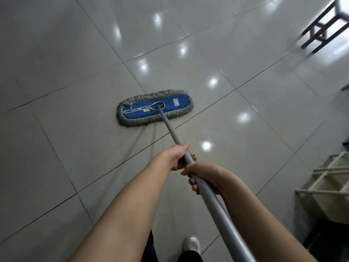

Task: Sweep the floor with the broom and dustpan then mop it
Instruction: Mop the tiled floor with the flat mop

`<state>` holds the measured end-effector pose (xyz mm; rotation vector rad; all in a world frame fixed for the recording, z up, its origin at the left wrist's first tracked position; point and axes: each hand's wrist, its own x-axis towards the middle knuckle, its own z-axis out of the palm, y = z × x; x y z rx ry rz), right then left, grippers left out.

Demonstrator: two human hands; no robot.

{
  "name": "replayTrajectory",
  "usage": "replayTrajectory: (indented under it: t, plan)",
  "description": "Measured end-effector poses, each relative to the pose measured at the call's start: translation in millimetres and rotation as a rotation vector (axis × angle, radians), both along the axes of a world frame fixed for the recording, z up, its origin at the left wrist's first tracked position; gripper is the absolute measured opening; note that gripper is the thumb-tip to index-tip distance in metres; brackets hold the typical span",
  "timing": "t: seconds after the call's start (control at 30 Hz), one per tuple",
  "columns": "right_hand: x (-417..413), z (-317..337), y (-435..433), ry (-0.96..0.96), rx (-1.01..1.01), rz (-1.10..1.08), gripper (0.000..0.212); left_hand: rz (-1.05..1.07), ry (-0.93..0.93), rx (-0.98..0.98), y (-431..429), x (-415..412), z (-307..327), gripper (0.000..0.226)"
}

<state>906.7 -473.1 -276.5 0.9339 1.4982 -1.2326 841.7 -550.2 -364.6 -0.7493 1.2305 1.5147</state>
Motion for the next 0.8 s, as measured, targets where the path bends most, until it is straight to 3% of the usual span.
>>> replayTrajectory:
  t: [0.4,0.8]
  plan:
    - [168,-3,69,0.024,-0.097,0.189,0.018,0.177,0.005,-0.088,56,191,9,0.042]
    - [318,4,49,-0.019,-0.127,0.296,0.016,0.258,-0.034,-0.164,28,352,22,0.045]
